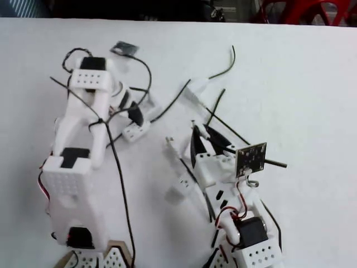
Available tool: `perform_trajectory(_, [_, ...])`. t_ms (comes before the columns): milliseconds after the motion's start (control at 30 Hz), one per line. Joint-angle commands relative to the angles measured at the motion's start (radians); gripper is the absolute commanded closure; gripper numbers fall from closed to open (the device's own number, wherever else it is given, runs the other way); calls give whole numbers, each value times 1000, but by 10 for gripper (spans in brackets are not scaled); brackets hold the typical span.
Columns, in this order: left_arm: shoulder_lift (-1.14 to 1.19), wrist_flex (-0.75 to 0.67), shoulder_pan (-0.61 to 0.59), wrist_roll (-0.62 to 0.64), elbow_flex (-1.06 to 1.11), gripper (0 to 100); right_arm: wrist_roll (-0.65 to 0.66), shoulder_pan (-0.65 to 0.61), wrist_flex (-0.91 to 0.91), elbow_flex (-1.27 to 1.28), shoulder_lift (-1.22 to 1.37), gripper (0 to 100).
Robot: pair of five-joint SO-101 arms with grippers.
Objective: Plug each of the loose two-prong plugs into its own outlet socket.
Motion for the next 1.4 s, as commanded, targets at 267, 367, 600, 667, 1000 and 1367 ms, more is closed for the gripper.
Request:
perform_trajectory(267, [22,0,148,-222,104,754,2,7,-28,-5,-10,981])
perform_trajectory(367, [22,0,177,-222,137,754,2,7,-28,-5,-10,981])
perform_trajectory(600, [18,51,209,-222,163,754,2,7,-28,-5,-10,981])
perform_trajectory(667, [-4,44,200,-199,163,754,2,7,-28,-5,-10,981])
perform_trajectory(1000, [-375,-84,153,-140,416,701,94,-79,51,-14,-10,981])
perform_trajectory(1367, [-966,-336,-39,101,848,703,183,-188,249,-178,47,981])
